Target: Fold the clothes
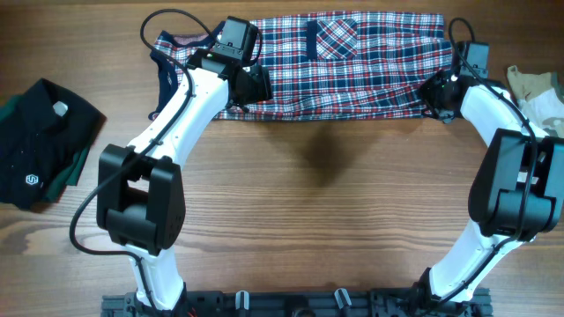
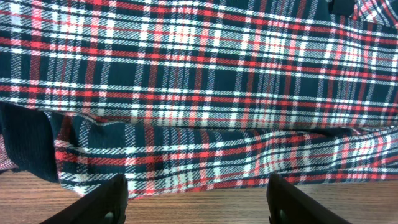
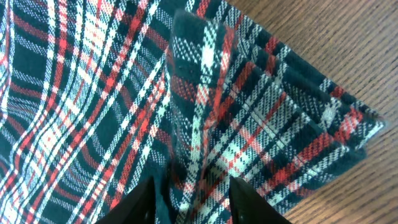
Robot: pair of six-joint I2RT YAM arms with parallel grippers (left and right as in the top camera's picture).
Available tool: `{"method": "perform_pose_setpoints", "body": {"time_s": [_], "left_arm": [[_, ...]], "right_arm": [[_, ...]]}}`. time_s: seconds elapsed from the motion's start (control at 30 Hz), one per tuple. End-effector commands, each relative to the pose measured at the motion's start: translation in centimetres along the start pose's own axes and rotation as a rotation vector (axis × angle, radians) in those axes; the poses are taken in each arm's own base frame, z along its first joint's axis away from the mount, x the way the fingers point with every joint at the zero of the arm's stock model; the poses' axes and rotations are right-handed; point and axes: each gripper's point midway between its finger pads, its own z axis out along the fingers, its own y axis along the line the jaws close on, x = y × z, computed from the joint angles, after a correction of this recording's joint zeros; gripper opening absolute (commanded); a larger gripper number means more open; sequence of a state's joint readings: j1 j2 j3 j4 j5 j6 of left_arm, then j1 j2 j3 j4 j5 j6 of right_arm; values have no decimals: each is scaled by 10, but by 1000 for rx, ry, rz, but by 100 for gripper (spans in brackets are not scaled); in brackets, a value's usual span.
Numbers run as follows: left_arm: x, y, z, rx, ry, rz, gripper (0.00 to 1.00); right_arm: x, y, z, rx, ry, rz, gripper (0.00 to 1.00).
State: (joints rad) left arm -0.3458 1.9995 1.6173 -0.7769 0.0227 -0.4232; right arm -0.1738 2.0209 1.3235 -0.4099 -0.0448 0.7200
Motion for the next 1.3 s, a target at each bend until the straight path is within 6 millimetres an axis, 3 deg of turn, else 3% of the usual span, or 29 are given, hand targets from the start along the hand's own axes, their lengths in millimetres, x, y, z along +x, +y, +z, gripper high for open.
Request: {"method": "perform_pose_setpoints", "body": {"time_s": [0.0,0.03,0.07,0.2,0.37,0.57,0.7,0.77,0.8,0.9,1.0,1.03,1.07,1.1,1.17,1.2,1.27], "left_arm": [[4,6,8,-23,12,8,72],[4,6,8,-23,12,8,72],[4,6,8,-23,12,8,72],[4,6,8,-26,10,8,75],[4,6,8,-26,10,8,77],[4,6,8,-26,10,8,77],[4,6,8,-26,11,8,77],[4,6,8,-26,10,8,77],[4,6,8,-26,10,8,77],[1,9,7,-45,-4,54,75],[-14,9,-7,-64,-67,76,72],[-13,-3,-17,-13,-69,89,66],[-10,-11,-22,13,-65,118,52],[-1,-21,-27,29,-46,210,38],[17,-27,-27,14,1,276,9],[26,-26,-27,3,31,257,4],[34,-21,-27,-21,66,137,4]], "right_arm": [[2,-6,8,7,11,21,25],[2,-3,7,-10,15,20,11],[3,1,7,-32,23,20,4],[-2,16,4,-99,12,-4,4],[-25,37,-21,-169,-66,-20,4],[-48,70,-32,-320,-147,10,4],[-55,76,-25,-349,-180,6,6],[-53,74,-15,-341,-180,4,47],[-52,74,-10,-340,-180,1,72],[-59,91,-13,-409,-242,-172,93],[-66,104,-47,-463,-283,-337,97],[-65,100,-63,-441,-278,-362,96],[-62,96,-71,-420,-264,-368,91],[-54,84,-76,-367,-222,-365,78],[-28,57,-69,-267,-101,-380,21],[-16,45,-63,-228,-49,-399,4],[-3,28,-53,-166,0,-440,4]]}}
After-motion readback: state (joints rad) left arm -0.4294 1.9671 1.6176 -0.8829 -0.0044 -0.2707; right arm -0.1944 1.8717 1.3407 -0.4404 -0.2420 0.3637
